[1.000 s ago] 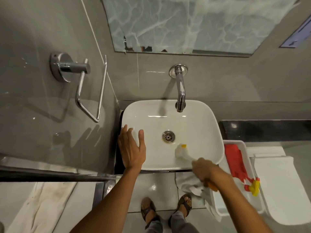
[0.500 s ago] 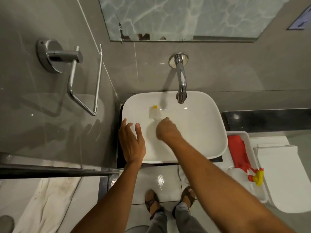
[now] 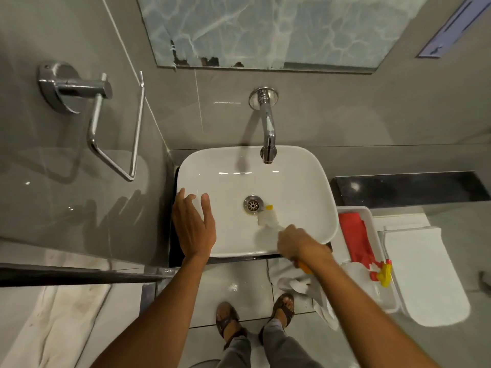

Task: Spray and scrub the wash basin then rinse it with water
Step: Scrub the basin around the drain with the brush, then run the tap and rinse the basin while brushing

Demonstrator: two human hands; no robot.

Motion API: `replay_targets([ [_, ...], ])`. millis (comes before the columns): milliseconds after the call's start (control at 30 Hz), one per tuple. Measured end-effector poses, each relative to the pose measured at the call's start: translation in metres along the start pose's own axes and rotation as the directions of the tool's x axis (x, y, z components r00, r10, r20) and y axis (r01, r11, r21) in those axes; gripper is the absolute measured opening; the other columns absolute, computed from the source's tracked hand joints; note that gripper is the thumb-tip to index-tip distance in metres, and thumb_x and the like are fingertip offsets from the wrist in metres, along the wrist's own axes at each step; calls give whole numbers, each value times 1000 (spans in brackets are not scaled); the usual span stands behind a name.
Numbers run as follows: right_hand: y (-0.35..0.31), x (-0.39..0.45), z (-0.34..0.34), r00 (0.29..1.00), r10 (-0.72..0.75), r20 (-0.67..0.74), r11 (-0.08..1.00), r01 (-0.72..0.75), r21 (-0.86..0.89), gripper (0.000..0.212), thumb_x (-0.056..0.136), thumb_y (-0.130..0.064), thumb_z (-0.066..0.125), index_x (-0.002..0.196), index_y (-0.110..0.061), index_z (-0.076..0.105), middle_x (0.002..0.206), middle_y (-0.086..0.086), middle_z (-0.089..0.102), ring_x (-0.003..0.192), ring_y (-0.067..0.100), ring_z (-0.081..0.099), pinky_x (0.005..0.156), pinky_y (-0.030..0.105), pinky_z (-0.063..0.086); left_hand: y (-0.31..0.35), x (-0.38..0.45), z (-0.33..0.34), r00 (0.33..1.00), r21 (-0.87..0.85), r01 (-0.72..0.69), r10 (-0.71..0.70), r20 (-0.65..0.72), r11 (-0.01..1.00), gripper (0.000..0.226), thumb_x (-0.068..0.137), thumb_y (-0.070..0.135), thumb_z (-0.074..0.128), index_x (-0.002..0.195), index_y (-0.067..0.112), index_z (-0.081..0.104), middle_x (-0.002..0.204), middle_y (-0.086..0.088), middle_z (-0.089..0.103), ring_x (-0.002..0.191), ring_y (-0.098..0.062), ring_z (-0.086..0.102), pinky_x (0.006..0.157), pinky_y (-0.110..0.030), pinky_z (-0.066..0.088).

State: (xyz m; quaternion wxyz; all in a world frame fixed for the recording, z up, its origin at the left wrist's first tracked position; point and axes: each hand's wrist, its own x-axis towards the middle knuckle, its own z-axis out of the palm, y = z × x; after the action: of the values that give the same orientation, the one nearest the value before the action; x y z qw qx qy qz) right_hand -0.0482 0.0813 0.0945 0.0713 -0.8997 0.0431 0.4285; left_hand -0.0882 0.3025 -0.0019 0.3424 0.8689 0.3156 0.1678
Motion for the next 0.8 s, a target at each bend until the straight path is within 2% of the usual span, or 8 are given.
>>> replay_targets([
  [67,-16,-8,12,999,-18,43,1000,19,-25,37,101,-7,47,136,2,56,130,18,60,95,28,69,69,22,45,-1,0,1,1000,-11,2,-2,-13,1000,75,108,72,20,138,15,59,167,-6,45,150,-31,48,124,-50,43],
  [133,-31,-15,13,990,-59,126,998,60,-11,30,97,-1,46,120,1,64,108,14,66,66,21,61,54,23,41,1,0,0,999,-18,-10,9,-33,1000,76,109,72,21,137,14,61,165,-7,47,149,-31,50,123,-49,44],
  [200,-43,-20,14,983,-93,160,995,95,-6,23,93,0,43,97,-2,66,74,10,60,58,23,64,49,27,41,2,0,-1,999,-23,-17,16,-51,1000,75,109,70,23,135,12,63,163,-9,50,146,-32,52,121,-48,45],
  [300,-63,-30,19,983,-105,153,991,91,95,21,93,-3,42,89,-3,63,67,12,60,49,23,57,51,29,49,2,-2,-2,998,-41,-22,20,-59,999,70,110,65,29,133,9,64,160,-12,54,145,-33,53,121,-48,46],
  [467,-78,-37,26,978,-200,54,965,187,187,32,105,-9,41,126,3,62,102,15,61,76,30,64,66,34,58,8,-3,-7,998,-33,-56,56,-21,998,52,107,48,54,129,3,67,149,-19,63,150,-39,49,128,-62,32],
  [567,-65,-40,26,986,-152,-63,943,164,290,43,111,-28,37,136,3,52,135,21,59,117,38,65,96,43,58,23,1,-12,1000,31,-20,20,-16,999,40,106,45,63,119,8,74,136,-10,72,151,-35,49,129,-64,12],
  [667,-44,-43,22,979,-111,-170,938,160,308,51,112,-39,33,138,2,49,140,22,59,127,39,61,104,44,51,50,15,-22,979,14,-203,203,-27,979,40,104,52,64,95,15,78,107,0,80,125,-28,68,116,-53,30],
  [800,-19,-47,16,959,-76,-271,906,180,383,54,111,-46,33,134,0,50,135,22,65,124,40,63,103,42,49,110,40,-36,923,-16,-339,336,187,940,60,95,77,56,67,25,65,72,11,70,79,-17,66,86,-39,48],
])
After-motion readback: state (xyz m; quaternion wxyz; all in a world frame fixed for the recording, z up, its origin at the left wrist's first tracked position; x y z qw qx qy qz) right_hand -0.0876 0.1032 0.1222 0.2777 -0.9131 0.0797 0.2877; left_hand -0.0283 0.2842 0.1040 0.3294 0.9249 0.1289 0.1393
